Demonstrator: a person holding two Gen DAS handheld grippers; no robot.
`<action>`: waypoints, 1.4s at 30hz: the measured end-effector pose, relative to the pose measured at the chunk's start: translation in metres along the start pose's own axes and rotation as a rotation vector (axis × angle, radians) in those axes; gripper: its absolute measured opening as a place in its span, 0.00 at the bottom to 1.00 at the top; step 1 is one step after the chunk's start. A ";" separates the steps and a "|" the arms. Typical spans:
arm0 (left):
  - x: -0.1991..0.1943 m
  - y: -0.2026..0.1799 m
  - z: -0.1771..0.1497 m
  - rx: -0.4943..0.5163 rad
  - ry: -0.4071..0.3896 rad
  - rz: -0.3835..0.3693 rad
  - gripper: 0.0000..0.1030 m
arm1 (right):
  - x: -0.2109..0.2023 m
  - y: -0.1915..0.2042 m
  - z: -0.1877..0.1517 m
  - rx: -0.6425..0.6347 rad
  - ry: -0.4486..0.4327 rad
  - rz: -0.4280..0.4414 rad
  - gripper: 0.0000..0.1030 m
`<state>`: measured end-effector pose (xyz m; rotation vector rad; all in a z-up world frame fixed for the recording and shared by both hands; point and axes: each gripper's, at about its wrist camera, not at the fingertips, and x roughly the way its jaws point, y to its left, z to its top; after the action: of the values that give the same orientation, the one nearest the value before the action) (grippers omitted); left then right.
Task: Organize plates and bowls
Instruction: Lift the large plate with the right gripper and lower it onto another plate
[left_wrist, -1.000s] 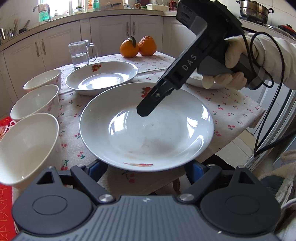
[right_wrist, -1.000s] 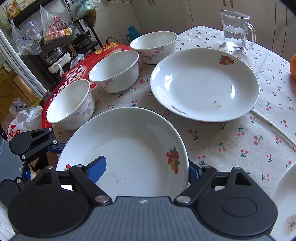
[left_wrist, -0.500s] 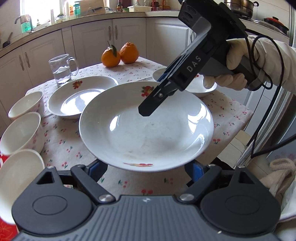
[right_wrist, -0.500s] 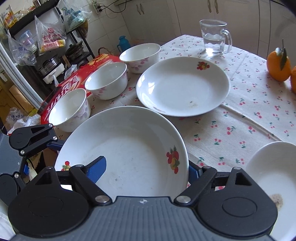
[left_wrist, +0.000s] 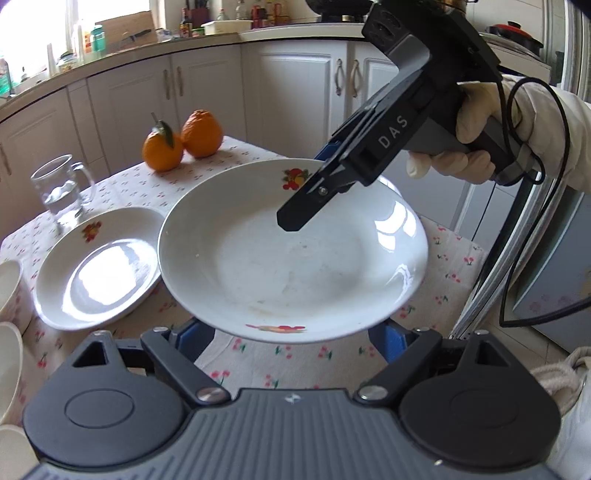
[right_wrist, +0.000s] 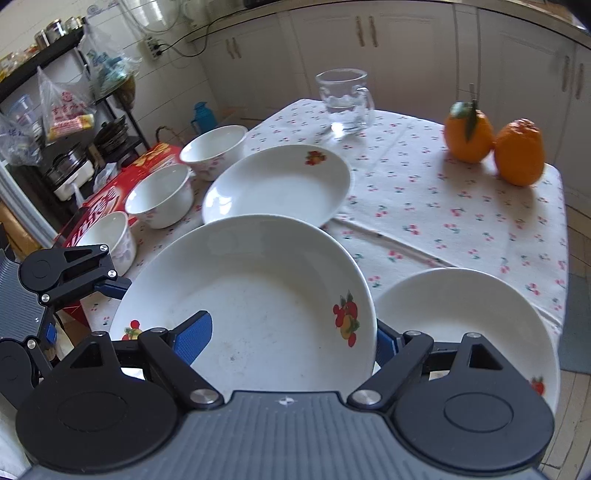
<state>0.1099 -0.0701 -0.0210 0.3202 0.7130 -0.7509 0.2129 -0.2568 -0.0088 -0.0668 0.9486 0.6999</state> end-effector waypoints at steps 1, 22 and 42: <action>0.004 -0.001 0.004 0.004 -0.001 -0.009 0.87 | -0.004 -0.005 -0.002 0.009 -0.005 -0.010 0.88; 0.076 -0.015 0.047 0.030 0.028 -0.090 0.87 | -0.023 -0.090 -0.027 0.151 -0.056 -0.099 0.89; 0.095 -0.012 0.061 0.079 0.045 -0.058 0.87 | -0.019 -0.113 -0.045 0.211 -0.066 -0.111 0.89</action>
<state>0.1785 -0.1577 -0.0432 0.3907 0.7384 -0.8311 0.2378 -0.3702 -0.0488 0.0887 0.9432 0.4935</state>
